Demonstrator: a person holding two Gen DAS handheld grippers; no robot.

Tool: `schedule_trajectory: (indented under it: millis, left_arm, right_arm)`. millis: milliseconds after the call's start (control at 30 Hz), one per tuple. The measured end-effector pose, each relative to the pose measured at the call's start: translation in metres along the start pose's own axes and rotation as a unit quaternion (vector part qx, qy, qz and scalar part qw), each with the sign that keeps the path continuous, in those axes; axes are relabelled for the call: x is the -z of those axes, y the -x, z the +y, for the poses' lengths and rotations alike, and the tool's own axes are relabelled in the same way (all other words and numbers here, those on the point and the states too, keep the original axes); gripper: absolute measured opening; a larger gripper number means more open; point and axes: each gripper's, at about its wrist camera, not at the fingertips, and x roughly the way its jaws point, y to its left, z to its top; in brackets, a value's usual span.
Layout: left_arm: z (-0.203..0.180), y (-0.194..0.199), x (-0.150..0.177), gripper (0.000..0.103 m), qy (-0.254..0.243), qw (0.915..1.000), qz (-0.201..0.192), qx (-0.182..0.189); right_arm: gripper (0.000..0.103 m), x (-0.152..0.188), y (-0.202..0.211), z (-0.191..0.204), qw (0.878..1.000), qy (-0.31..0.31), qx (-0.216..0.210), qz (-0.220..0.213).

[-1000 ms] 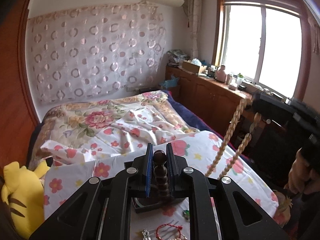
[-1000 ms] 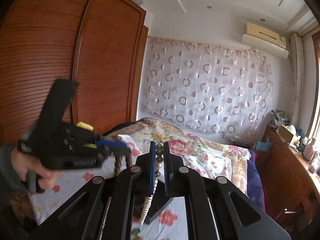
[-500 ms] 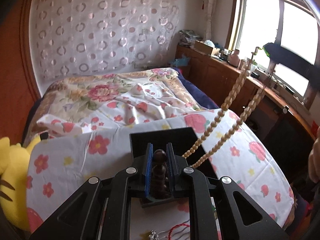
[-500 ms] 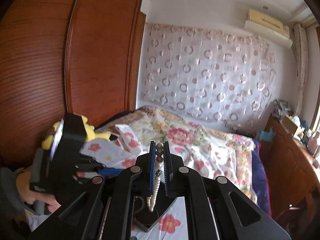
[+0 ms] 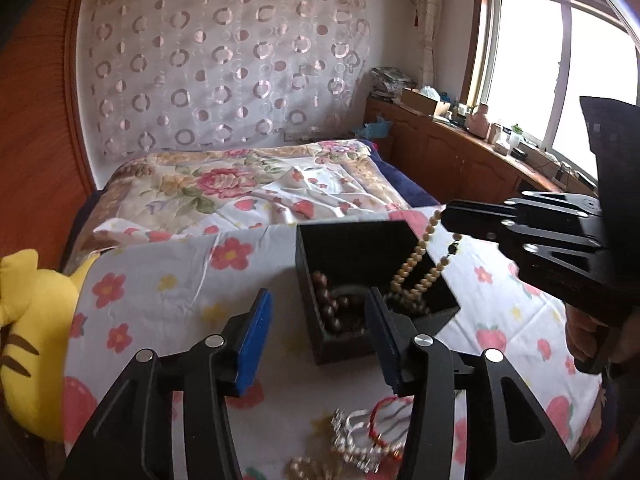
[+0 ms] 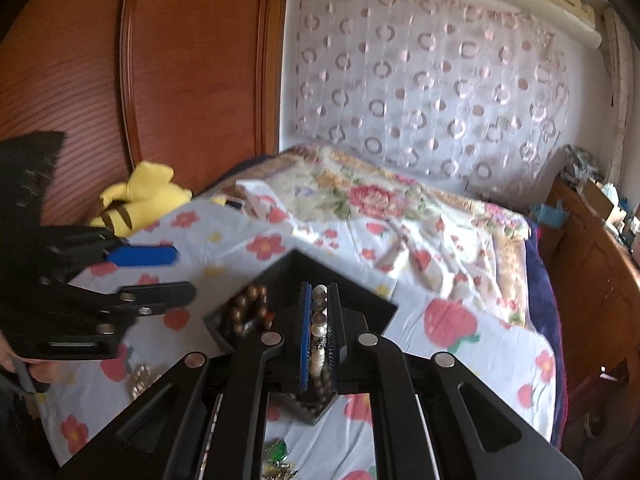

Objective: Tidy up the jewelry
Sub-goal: 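Lower the pearl necklace into the black box and open the right tool, then grasp a pearl strand from the jewelry pile with the left tool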

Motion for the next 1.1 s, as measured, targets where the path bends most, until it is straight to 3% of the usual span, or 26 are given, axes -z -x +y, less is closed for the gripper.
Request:
schedule_trajectory:
  millis: [100, 167, 233, 633, 1100]
  left_arm:
    - [0.005, 0.003, 0.016, 0.046, 0.008, 0.9999, 0.008, 0.006]
    - [0.008, 0.006, 0.026, 0.046, 0.011, 0.9998, 0.012, 0.009]
    - [0.011, 0.008, 0.037, 0.046, 0.014, 0.9997, 0.017, 0.008]
    - [0.018, 0.018, 0.086, 0.046, 0.016, 0.9984, 0.054, 0.005]
    - [0.009, 0.013, 0.109, 0.042, 0.008, 0.9946, 0.101, 0.022]
  right_arm:
    - [0.009, 0.008, -0.007, 0.001, 1.0, -0.003, -0.005, 0.006]
    - [0.022, 0.012, -0.006, 0.001, 1.0, -0.007, -0.006, 0.005]
    - [0.027, 0.016, -0.004, 0.0, 1.0, -0.012, -0.009, 0.003]
    - [0.027, 0.065, 0.025, 0.017, 0.999, -0.016, -0.034, 0.009]
    - [0.027, 0.137, 0.057, 0.023, 0.998, -0.042, -0.027, 0.035]
